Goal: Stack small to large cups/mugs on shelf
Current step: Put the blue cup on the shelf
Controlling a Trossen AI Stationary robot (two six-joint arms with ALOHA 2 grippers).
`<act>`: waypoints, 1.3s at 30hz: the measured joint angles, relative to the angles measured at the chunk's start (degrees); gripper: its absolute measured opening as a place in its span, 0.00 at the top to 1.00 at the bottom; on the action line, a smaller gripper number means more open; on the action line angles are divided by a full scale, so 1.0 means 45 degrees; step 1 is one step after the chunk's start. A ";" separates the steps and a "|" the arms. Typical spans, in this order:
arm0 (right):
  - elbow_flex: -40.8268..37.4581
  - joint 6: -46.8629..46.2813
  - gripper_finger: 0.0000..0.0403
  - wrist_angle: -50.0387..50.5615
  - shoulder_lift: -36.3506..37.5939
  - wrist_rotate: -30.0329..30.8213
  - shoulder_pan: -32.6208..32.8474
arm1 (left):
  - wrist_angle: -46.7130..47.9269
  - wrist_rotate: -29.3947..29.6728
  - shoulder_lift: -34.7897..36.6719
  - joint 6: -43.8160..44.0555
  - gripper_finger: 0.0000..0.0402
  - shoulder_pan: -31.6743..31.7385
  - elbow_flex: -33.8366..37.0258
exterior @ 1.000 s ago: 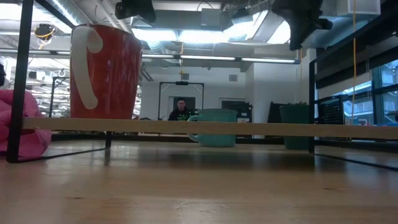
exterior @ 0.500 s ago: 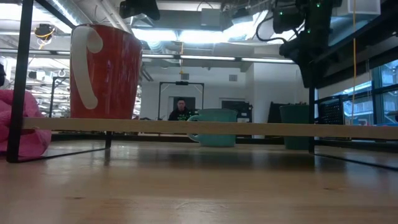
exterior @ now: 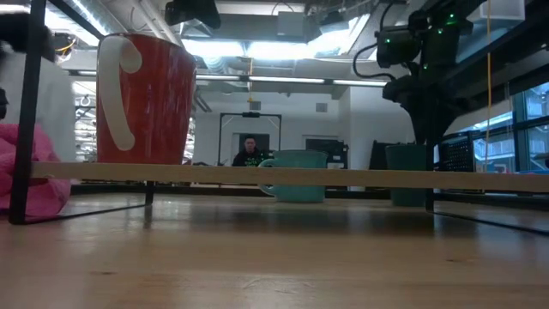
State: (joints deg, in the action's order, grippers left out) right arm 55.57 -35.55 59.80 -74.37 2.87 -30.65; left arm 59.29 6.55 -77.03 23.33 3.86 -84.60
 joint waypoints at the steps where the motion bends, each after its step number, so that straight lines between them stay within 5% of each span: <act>1: -0.0010 0.0000 0.66 -0.0010 0.0000 0.0006 0.0000 | 0.0000 0.0000 0.0000 0.0000 0.97 0.0000 0.0000; 32: 0.0699 0.0028 0.66 -0.1717 0.0330 -0.0656 0.0005 | 0.0000 0.0097 0.0000 0.0013 0.97 0.0222 0.0000; 39: 0.1816 0.0710 0.66 -0.0284 0.0384 0.0861 -0.0168 | 0.0000 0.0097 0.0000 0.0005 0.97 0.0321 0.0000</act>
State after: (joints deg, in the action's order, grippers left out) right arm 63.75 -32.36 58.52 -72.64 6.74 -31.41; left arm 59.29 6.98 -77.03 23.35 5.30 -84.60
